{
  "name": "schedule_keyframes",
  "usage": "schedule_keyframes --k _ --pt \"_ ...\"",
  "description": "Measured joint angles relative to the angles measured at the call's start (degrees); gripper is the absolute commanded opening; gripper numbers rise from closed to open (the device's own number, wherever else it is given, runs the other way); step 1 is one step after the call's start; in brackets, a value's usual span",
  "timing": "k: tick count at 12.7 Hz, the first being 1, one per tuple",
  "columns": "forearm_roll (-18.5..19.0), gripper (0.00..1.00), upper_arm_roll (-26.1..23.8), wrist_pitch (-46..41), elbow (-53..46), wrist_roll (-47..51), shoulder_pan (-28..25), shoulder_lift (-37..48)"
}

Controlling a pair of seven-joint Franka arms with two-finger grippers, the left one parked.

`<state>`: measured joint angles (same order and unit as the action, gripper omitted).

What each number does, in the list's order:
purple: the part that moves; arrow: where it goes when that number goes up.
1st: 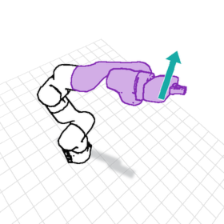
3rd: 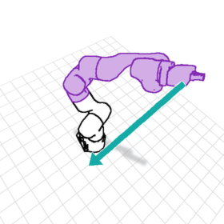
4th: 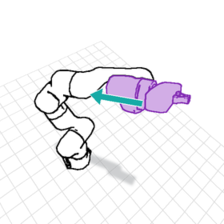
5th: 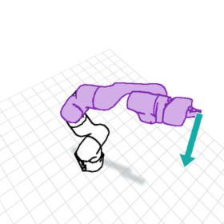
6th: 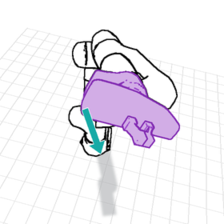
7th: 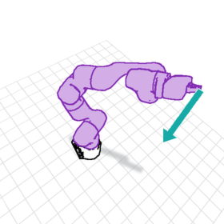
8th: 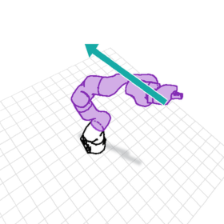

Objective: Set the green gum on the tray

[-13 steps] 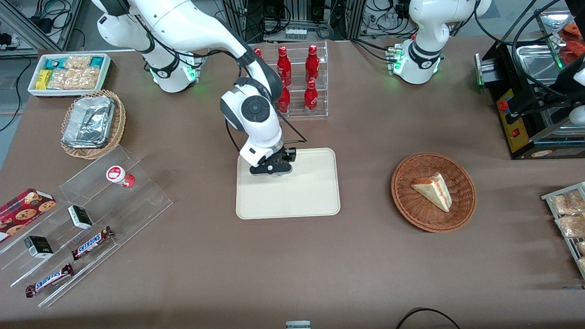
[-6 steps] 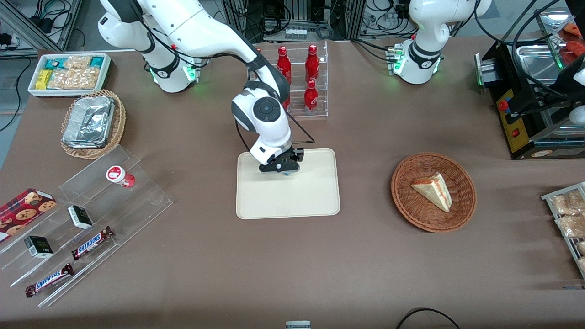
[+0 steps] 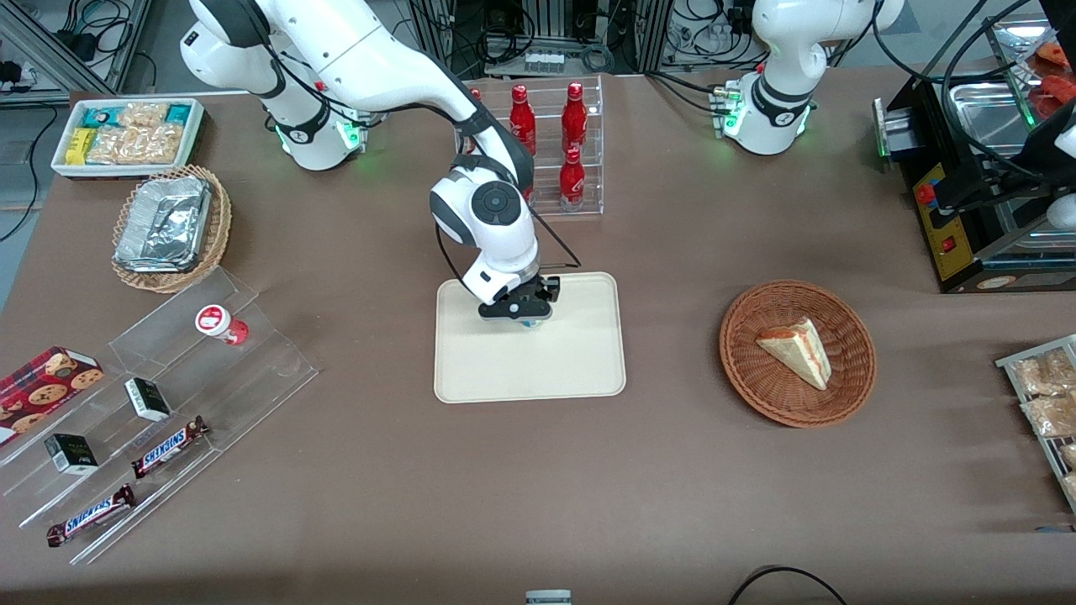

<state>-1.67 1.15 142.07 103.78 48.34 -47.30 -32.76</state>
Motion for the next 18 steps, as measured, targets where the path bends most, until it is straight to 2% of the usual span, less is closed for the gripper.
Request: schedule_keyframes --k 7,12,15,18 --pt "0.00 1.00 0.88 -0.87 -0.43 0.27 0.75 2.30" --pt "0.27 1.00 1.08 -18.71 -0.12 -2.25 5.48 15.83" --pt "0.38 1.00 1.17 -29.84 0.25 -9.64 9.96 23.86" --pt "0.39 1.00 1.21 -38.18 1.67 -18.51 17.51 31.01"
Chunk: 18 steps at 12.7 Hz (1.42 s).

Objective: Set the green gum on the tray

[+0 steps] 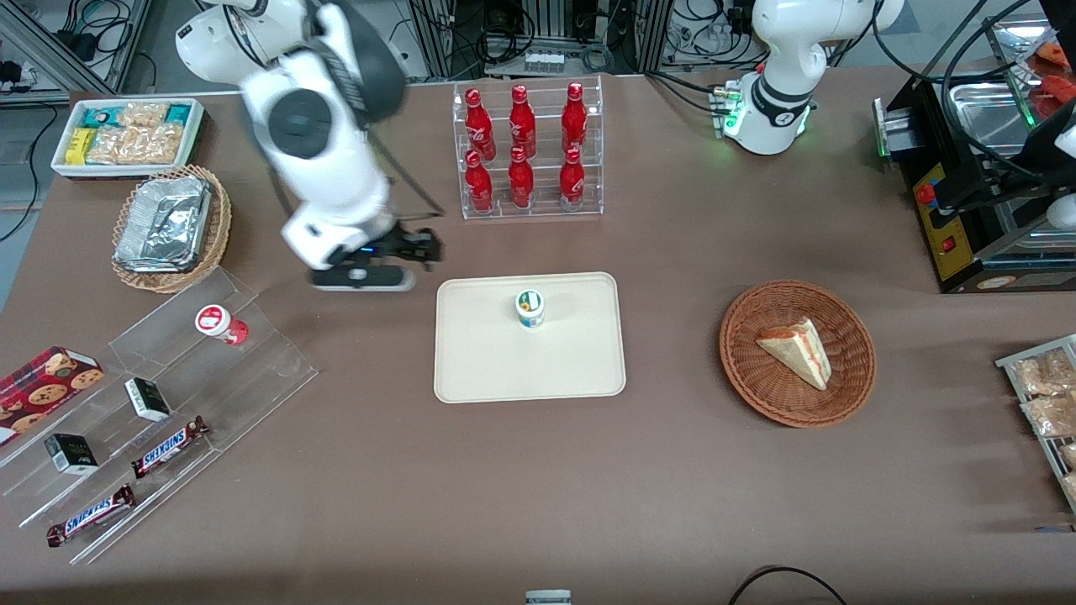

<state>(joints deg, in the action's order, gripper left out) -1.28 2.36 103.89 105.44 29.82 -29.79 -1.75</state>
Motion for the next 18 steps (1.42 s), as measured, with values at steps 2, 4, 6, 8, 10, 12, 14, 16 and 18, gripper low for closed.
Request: schedule_keyframes --k 2,4,6,8,10,12,14,16,18 --pt "-0.01 1.00 0.03 -3.90 0.62 -4.89 4.99 3.25" --pt "-0.02 1.00 0.01 -7.19 0.84 -8.02 9.10 5.05" --pt "-0.02 1.00 -0.09 -9.17 0.90 -12.30 13.54 5.92" --pt "-0.44 1.00 -0.20 -10.41 0.93 -17.52 18.61 6.54" --pt "-1.04 1.00 -0.30 -11.79 0.90 -23.23 23.42 7.17" --pt "-1.10 1.00 -0.35 -12.65 0.73 -26.48 26.65 7.65" --pt "-1.10 1.00 -0.77 -13.36 0.11 -26.92 28.90 7.75" --pt "-1.10 1.00 -1.70 -13.61 -0.39 -26.93 31.45 7.74" --pt "-1.10 1.00 -1.84 -13.62 -0.77 -26.97 32.51 7.70"
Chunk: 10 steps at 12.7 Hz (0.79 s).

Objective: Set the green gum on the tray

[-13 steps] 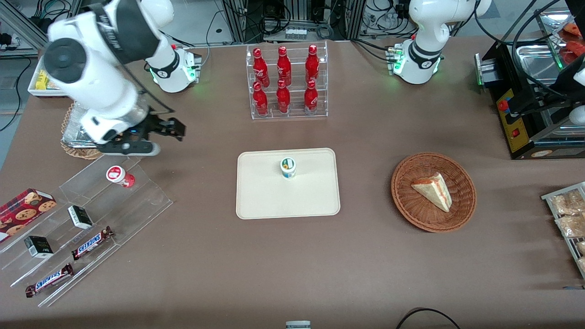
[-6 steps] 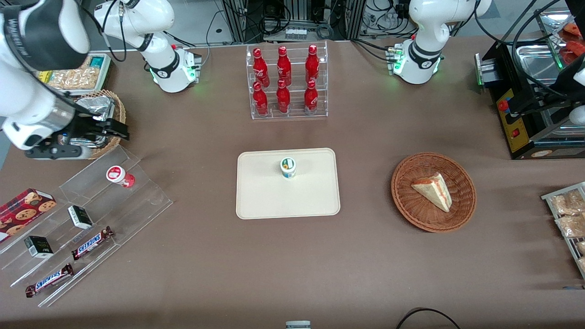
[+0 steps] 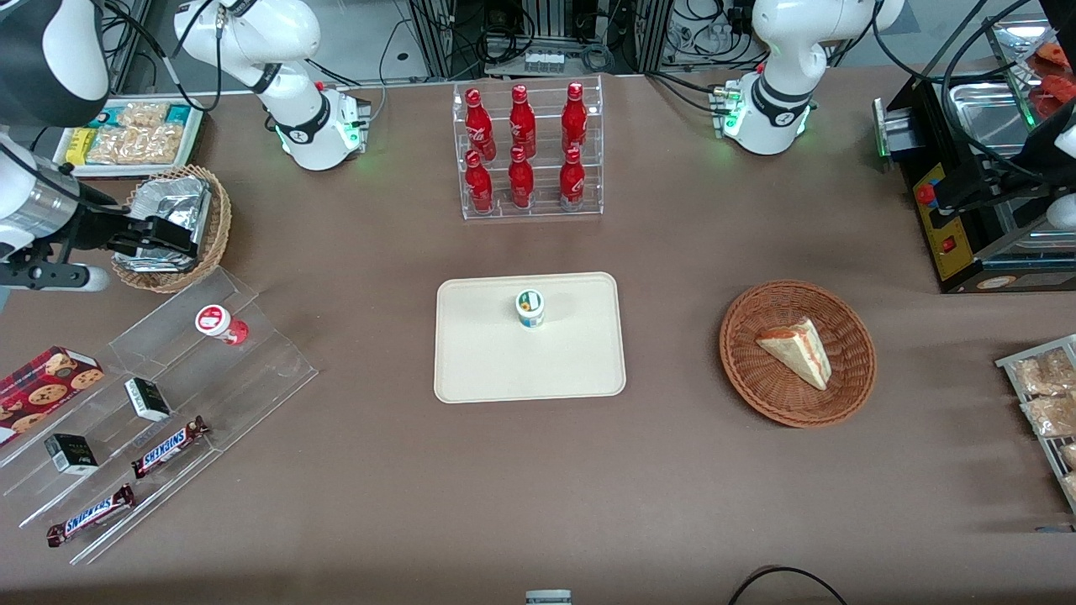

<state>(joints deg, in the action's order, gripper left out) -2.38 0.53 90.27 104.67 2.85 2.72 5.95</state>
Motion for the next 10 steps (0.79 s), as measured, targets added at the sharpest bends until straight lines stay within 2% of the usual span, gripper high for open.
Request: schedule_keyframes --k 10 --pt "0.59 1.00 -0.34 -0.02 -2.78 -1.13 0.60 -2.45"
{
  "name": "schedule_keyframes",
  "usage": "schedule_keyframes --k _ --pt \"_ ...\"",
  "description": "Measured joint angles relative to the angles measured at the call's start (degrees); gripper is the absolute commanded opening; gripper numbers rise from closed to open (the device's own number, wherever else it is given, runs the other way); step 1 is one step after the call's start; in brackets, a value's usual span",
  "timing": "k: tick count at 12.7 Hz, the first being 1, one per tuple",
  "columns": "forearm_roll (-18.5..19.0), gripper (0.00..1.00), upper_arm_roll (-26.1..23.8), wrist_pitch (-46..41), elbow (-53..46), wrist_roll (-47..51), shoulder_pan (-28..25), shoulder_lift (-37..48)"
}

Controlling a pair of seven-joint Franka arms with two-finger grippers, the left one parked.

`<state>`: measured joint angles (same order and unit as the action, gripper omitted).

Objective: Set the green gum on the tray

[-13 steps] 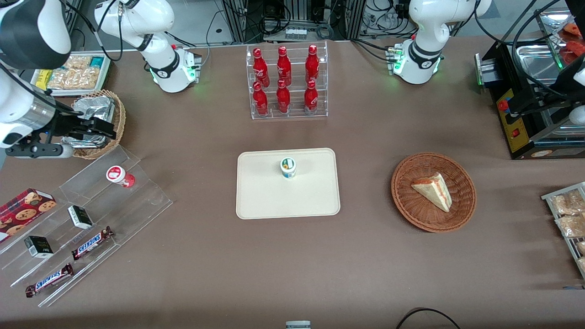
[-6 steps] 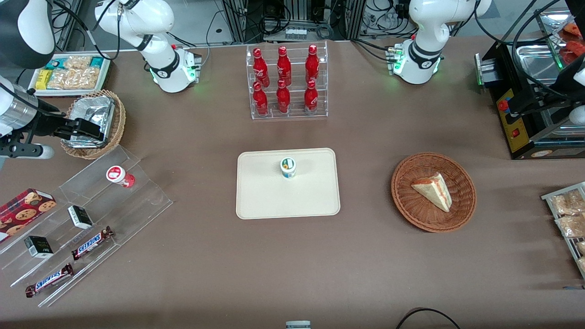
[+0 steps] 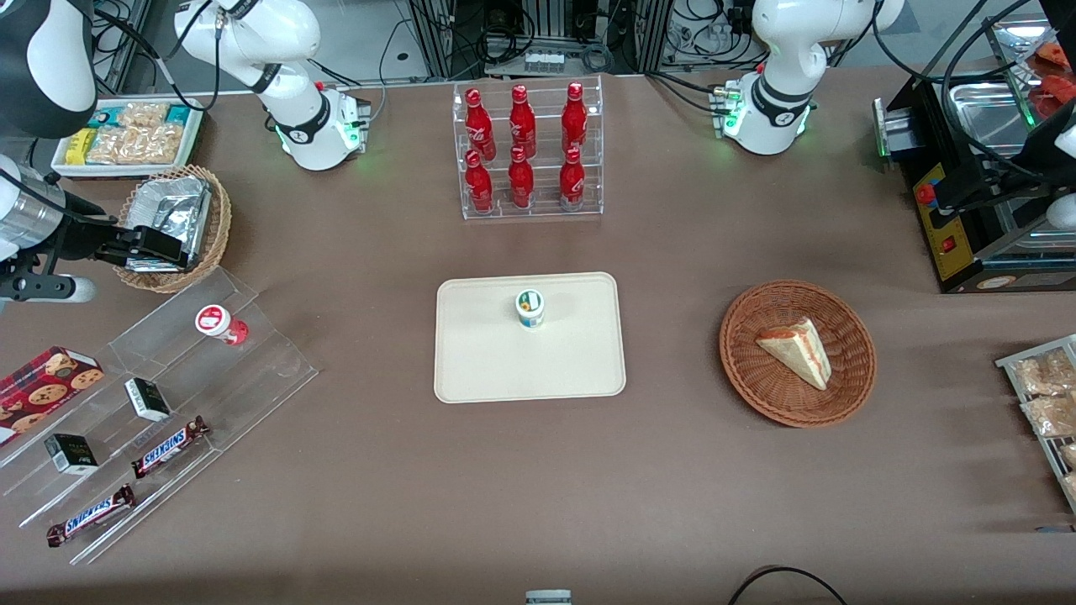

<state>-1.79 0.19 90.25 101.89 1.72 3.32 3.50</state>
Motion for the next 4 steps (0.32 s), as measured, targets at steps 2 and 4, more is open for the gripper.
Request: schedule_keyframes --k 2,4 --pt "0.58 1.00 0.01 0.00 -0.09 -0.07 0.00 -0.03" --pt "0.64 1.00 0.00 0.00 -0.28 -0.13 -0.01 -0.11"
